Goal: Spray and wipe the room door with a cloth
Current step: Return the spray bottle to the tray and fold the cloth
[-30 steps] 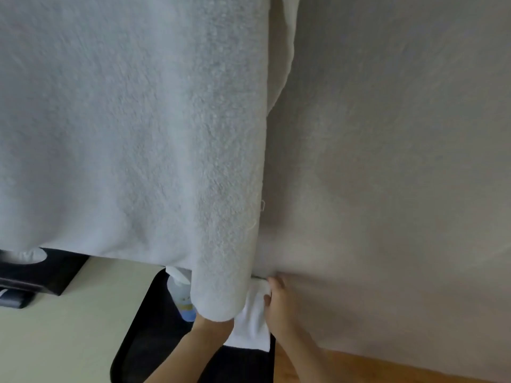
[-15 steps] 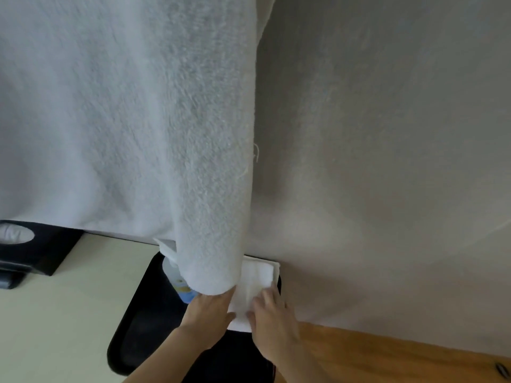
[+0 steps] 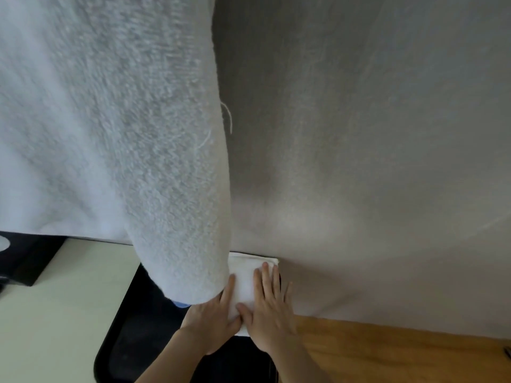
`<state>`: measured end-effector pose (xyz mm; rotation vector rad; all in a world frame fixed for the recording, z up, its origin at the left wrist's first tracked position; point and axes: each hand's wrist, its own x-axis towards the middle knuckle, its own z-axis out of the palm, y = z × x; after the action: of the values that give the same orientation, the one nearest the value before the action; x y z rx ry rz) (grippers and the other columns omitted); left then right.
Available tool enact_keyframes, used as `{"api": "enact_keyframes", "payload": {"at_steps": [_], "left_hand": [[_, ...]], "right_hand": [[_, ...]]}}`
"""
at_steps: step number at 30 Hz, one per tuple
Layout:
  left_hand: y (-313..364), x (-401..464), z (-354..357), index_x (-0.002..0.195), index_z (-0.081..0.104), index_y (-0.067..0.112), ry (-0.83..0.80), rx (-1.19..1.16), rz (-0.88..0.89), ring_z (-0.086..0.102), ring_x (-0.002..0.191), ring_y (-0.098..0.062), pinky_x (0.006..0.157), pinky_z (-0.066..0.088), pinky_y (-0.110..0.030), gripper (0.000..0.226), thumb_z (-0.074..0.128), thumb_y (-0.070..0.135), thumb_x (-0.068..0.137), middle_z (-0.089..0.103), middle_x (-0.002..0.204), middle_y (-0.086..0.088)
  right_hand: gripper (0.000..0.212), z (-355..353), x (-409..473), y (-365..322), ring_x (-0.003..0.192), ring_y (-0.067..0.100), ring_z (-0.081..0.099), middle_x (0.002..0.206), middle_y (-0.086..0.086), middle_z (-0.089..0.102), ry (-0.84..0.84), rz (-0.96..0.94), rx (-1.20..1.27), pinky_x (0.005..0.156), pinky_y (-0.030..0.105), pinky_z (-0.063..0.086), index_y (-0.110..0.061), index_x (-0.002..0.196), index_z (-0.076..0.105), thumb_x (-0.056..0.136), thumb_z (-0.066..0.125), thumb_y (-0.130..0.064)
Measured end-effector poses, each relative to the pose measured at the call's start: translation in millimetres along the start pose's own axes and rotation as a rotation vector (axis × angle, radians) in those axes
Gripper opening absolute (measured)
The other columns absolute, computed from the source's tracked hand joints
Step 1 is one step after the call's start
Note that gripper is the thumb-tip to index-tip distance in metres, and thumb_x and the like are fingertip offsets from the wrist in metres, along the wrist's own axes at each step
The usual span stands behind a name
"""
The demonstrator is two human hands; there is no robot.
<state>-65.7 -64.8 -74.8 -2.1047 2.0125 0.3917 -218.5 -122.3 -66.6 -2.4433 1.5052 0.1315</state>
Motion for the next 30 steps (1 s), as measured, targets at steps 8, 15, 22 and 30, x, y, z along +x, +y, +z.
{"api": "enact_keyframes", "payload": {"at_steps": [8, 15, 22, 30], "left_hand": [[8, -3, -22, 0.15, 0.032, -0.004, 0.014, -0.084, -0.038, 0.058, 0.128, -0.032, 0.1, 0.052, -0.04, 0.099, 0.015, 0.069, 0.085, 0.043, 0.151, -0.021], [10, -3, -27, 0.156, -0.014, 0.004, -0.128, -0.056, -0.018, -0.003, 0.154, -0.033, 0.125, 0.004, -0.044, 0.111, -0.017, 0.068, 0.065, -0.01, 0.166, -0.017], [7, 6, -17, 0.157, -0.012, 0.005, -0.131, -0.031, -0.03, -0.007, 0.153, -0.038, 0.125, 0.004, -0.051, 0.112, -0.016, 0.072, 0.067, -0.012, 0.165, -0.021], [13, -7, -22, 0.156, -0.014, 0.004, -0.177, -0.032, -0.041, -0.017, 0.151, -0.04, 0.125, -0.005, -0.051, 0.117, -0.017, 0.074, 0.062, -0.019, 0.163, -0.024]], "right_hand": [[0.096, -4, -6, 1, 0.148, 0.035, 0.004, 0.161, 0.014, -0.001, -0.089, 0.056, 0.027, 0.113, 0.064, 0.019, -0.007, 0.151, 0.01, 0.082, -0.002, -0.073], [0.088, -13, -11, -2, 0.145, 0.038, -0.018, 0.16, 0.007, -0.023, -0.156, 0.099, 0.025, 0.114, 0.066, 0.007, -0.02, 0.151, -0.013, 0.083, 0.01, -0.072], [0.084, -9, -8, 0, 0.146, 0.043, -0.001, 0.158, -0.002, -0.027, -0.21, 0.113, 0.206, 0.109, 0.056, 0.036, -0.027, 0.15, -0.013, 0.089, 0.027, -0.069], [0.086, -11, -23, 2, 0.148, 0.035, -0.006, 0.159, 0.0, -0.026, -0.219, 0.034, 0.21, 0.114, 0.046, 0.034, -0.025, 0.151, -0.013, 0.09, 0.03, -0.067]]}}
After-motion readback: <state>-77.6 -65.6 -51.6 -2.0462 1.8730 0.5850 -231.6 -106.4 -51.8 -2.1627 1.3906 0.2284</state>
